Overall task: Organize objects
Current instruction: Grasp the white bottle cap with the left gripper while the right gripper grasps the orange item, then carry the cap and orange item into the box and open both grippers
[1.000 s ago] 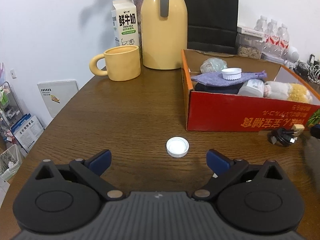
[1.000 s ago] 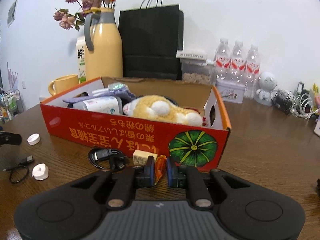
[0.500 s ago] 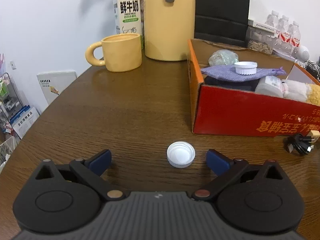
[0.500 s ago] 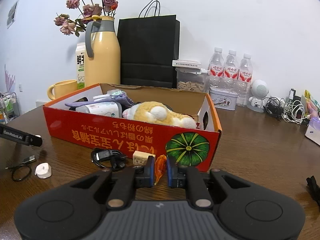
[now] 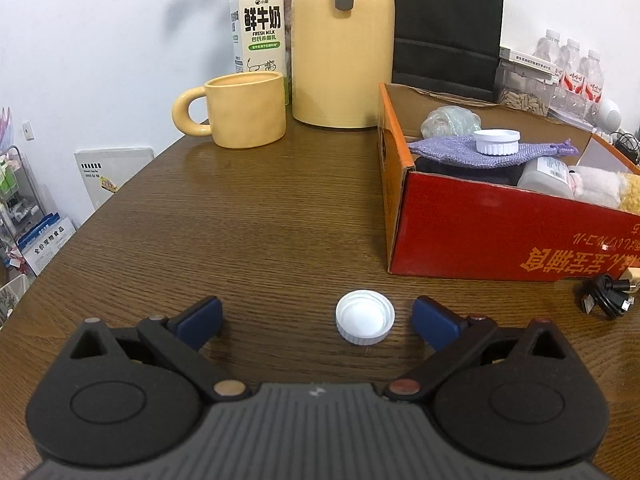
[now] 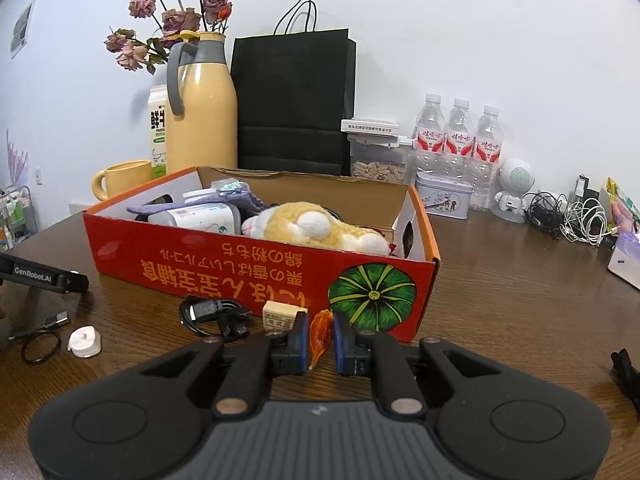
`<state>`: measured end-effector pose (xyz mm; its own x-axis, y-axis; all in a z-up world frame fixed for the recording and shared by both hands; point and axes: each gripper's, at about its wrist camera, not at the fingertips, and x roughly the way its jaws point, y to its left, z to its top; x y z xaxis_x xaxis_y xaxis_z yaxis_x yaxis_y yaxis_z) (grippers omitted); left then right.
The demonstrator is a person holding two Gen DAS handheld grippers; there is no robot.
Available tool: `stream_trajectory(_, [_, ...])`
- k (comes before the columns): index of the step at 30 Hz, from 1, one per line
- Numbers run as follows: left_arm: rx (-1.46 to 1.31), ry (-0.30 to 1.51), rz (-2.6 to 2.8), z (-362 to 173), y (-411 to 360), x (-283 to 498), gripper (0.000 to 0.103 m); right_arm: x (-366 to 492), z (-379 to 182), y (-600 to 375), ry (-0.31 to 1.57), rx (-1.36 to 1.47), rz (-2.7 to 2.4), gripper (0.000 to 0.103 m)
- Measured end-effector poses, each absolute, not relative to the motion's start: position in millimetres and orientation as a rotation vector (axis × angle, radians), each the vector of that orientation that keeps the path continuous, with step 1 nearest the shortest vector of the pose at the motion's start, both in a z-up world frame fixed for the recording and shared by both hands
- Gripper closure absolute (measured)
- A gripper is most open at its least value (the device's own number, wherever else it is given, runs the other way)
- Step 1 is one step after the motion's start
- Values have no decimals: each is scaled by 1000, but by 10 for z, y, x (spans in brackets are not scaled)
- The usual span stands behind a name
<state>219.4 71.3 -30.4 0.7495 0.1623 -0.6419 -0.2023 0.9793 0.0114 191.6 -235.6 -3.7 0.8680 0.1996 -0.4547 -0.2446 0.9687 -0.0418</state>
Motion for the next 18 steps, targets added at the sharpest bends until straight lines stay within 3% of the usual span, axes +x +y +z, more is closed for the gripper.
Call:
stream_trajectory(11, [-69,691,198,-306,719,2188,1,1908,-40,-2368,465,-98,225,91])
stream_trajectory(13, [-62,681,189,-298,696,2175,9,1910,-38,-2369,466,-98,224,91])
stream_trajectory(15, [-48,662,173,-281,658,2143,35,1914,-37,-2370,466,-98,221,91])
stream_trajectory(16, [-43,652,161,-272,638,2124,43,1914,-36,-2370,465,-98,220,91])
stream_trajectory(17, [-38,644,149,-264,612,2103,62,1914,-36,-2369,465,-99,219,91])
stream_trajectory(18, [-34,638,139,-259,588,2088,74,1914,-36,-2368,466,-99,217,91])
